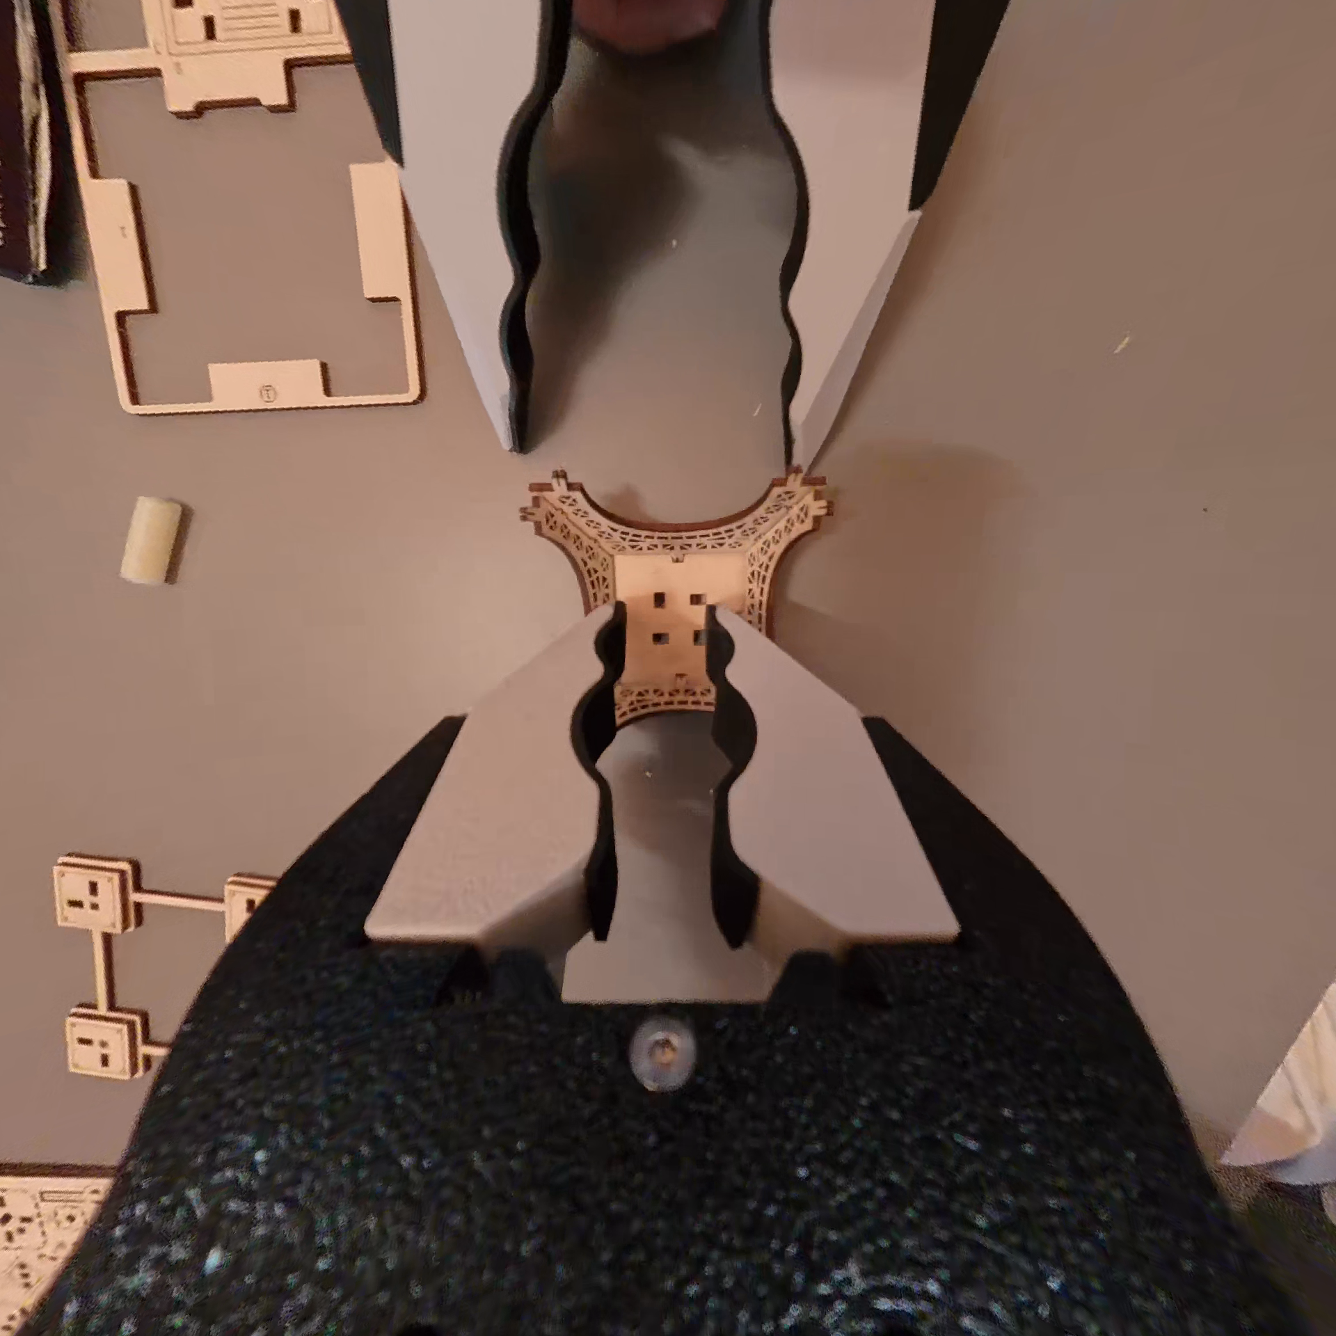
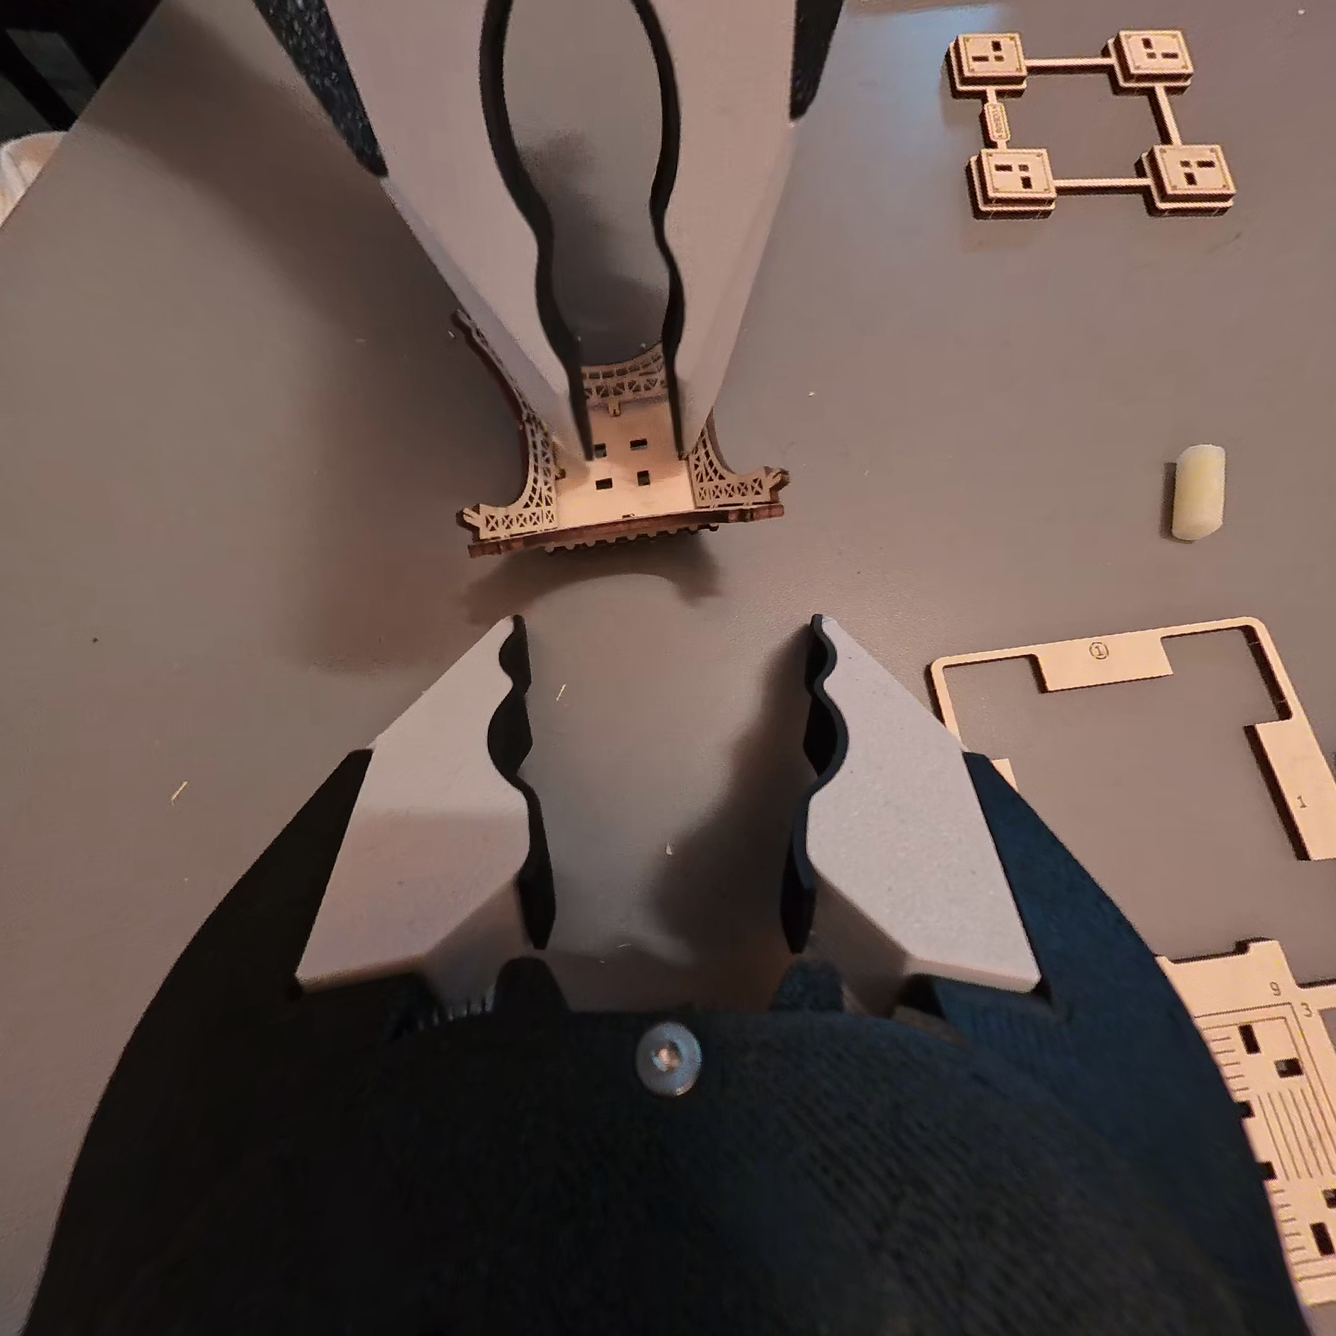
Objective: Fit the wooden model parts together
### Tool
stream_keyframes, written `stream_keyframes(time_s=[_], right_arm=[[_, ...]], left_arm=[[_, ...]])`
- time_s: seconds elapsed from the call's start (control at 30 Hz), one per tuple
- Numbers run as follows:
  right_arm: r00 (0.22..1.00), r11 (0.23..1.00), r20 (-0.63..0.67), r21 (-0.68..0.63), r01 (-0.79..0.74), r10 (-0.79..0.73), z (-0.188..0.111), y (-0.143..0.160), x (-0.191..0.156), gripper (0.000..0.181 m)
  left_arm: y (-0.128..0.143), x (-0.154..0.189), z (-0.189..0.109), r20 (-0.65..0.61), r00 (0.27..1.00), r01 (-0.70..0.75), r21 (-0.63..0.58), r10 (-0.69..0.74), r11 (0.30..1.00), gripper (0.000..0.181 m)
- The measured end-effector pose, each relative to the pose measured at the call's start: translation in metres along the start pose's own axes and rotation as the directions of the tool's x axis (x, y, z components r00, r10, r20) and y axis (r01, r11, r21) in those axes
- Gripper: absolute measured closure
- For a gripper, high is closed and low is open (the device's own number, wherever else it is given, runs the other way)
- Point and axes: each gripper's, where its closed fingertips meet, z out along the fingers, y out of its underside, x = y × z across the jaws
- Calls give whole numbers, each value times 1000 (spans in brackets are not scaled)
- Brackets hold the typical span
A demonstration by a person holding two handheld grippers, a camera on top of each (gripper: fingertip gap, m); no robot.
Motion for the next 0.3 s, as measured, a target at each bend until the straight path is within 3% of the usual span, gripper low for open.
stream_keyframes(time_s=[0.03,0.17,0.3], right_arm=[[1000,1000,3,2,-5,5,0,0,0,106],[1000,1000,18,-5,7,-7,0,1,-3,91],[999,997,28,68,25,-27,-1,-14,-7,81]], left_arm=[[0,0,1,-2,1000,-1,-4,1,1000,162],[3,-2,-4,18,1000,-8,-20,8,1000,157],[-4,-2,-19,35,999,39,68,-42,997,146]])
